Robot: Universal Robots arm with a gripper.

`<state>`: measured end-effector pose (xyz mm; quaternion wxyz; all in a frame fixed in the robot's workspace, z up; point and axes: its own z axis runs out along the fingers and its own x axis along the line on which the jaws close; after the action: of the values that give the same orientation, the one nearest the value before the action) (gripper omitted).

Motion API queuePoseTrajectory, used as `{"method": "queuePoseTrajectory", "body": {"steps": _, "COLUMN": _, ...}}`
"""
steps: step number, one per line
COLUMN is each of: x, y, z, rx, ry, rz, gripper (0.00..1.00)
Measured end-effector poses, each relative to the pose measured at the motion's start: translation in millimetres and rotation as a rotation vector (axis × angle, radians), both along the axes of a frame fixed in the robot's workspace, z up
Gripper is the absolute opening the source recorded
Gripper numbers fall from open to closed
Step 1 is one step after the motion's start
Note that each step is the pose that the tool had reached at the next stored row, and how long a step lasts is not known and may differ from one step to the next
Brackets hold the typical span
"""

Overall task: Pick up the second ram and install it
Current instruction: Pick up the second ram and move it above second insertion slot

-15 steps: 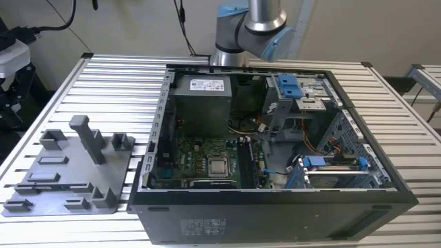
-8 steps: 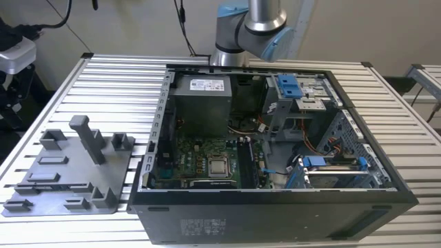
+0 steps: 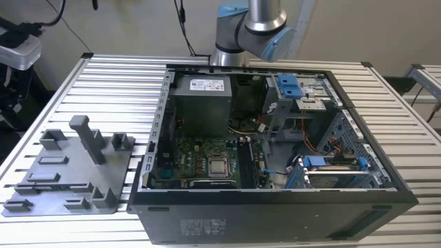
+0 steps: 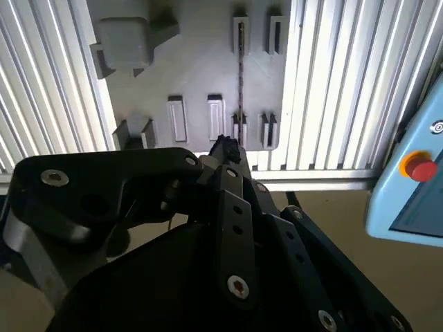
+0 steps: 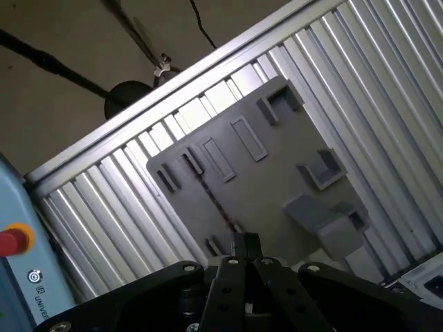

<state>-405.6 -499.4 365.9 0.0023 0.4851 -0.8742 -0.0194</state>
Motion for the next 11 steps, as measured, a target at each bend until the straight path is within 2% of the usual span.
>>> {"method": "queuePoseTrajectory", "body": {"steps": 11, "x": -0.1, "y": 0.7, "z": -3.1, "rx": 0.0000, "ry": 0.0000, "rz": 0.186, "gripper": 0.11}}
